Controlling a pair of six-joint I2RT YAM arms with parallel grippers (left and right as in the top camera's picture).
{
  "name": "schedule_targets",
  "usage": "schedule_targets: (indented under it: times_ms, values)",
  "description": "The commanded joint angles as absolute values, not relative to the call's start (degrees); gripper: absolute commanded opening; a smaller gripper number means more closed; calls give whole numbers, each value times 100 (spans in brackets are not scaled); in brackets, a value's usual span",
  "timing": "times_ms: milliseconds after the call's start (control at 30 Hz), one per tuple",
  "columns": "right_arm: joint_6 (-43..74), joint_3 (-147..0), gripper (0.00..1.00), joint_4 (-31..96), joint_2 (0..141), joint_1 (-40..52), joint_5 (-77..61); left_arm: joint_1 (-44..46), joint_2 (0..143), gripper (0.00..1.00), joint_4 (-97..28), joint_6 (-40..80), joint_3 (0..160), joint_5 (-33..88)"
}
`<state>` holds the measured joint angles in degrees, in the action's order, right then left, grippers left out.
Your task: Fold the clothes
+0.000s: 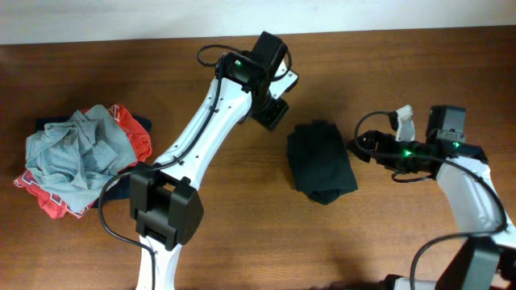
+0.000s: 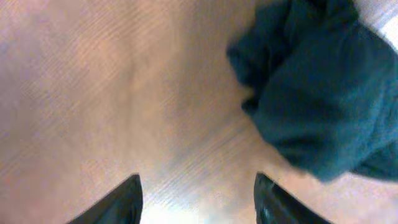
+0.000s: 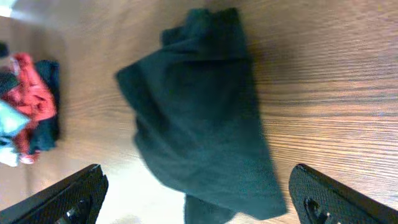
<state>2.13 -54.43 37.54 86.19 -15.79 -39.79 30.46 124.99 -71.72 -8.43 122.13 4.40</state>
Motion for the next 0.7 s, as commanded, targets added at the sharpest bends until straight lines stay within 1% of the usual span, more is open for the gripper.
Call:
schedule_targets:
  times_ms: [0,67,200,333,400,533,667]
  values:
    - [-172,-5492,98,3653,8995,-1564,-3500,2834,12088,57,-7592,-491,12300,176]
    - [-178,-5492,98,3487,9284,-1562,-3201,2709,11767,57,-7953,-274,12317,-294]
    - [-427,-5494,98,3089,9808,-1498,-3249,2471,10954,56,-8340,226,12315,-910]
    - [-432,-5494,98,2862,10296,-1308,-3306,2252,10099,57,-8324,329,12315,-904]
    - [-633,-5494,98,2838,10429,-1177,-3511,2191,9852,61,-8322,416,12315,-891]
    - [-707,-5494,97,2803,10484,-919,-3579,2180,9741,64,-8326,469,12280,-528]
    - [-705,-5492,93,2849,10484,-735,-3542,2180,9867,64,-8130,296,11854,64]
